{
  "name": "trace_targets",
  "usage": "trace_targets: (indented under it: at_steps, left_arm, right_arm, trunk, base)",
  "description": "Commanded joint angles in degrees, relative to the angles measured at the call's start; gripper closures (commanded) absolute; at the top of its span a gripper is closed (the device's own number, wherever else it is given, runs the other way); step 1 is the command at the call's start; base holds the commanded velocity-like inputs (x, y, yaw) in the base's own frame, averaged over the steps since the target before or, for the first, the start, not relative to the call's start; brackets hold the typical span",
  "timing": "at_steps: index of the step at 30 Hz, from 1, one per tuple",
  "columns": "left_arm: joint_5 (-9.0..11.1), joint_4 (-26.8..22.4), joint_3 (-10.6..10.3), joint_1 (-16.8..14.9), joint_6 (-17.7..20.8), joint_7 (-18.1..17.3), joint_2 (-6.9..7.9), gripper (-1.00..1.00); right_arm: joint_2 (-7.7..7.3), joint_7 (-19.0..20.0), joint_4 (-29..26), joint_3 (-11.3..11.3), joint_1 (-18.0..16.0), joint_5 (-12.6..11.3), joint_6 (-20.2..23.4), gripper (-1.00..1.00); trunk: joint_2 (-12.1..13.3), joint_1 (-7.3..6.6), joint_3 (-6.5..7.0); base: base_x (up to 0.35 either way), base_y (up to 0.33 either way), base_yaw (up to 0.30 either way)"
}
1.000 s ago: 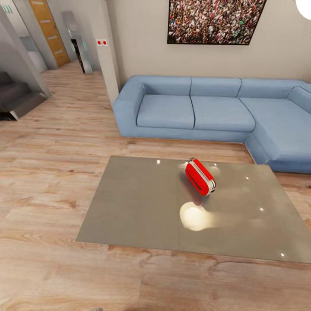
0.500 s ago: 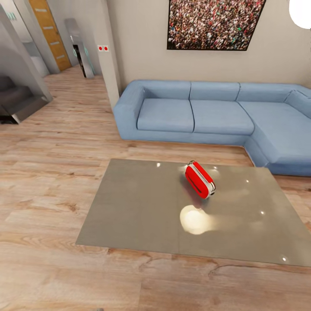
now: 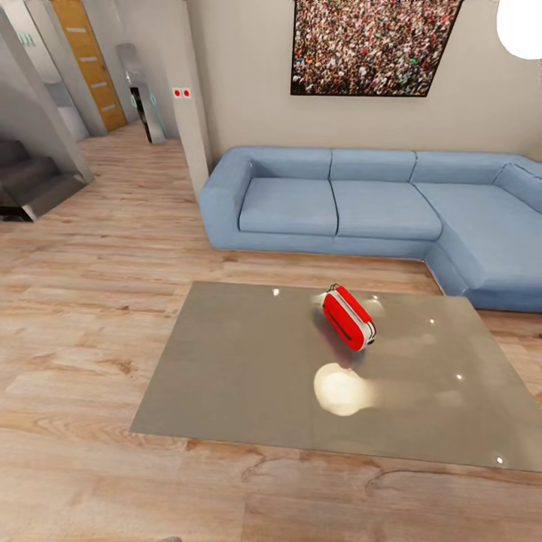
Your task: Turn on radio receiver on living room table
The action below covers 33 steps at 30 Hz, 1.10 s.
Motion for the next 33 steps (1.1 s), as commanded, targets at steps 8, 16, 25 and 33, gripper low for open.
trace_targets:
  at_steps: [8,16,25,33]
  left_arm:
    - [0.00,0.00,0.00,-0.01,0.03,0.00,0.00,1.00]
    - [-0.08,0.00,0.00,-0.01,-0.24,0.00,0.00,1.00]
    - [-0.01,0.00,0.00,-0.01,-0.36,0.00,0.00,1.00]
    - [0.00,0.00,0.00,-0.01,-0.47,0.00,0.00,1.00]
  right_arm:
    - [0.01,0.00,0.00,-0.01,0.00,0.00,-0.02,-1.00]
    - [0.01,-0.06,0.00,-0.01,0.00,0.00,-0.08,-1.00]
    - [0.01,-0.05,0.00,0.01,0.00,0.00,-0.09,-1.00]
    - [0.01,-0.08,0.00,0.01,0.00,0.00,-0.09,-1.00]
  trunk:
    - [-3.22,1.76,-0.70]
    - [-6.43,3.52,-1.40]
    - [-10.04,5.50,-2.19]
    - [-13.25,7.25,-2.89]
  base:
    - [0.000,0.000,0.000]
    - [0.000,0.000,0.000]
    - [0.000,0.000,0.000]
    - [0.000,0.000,0.000]
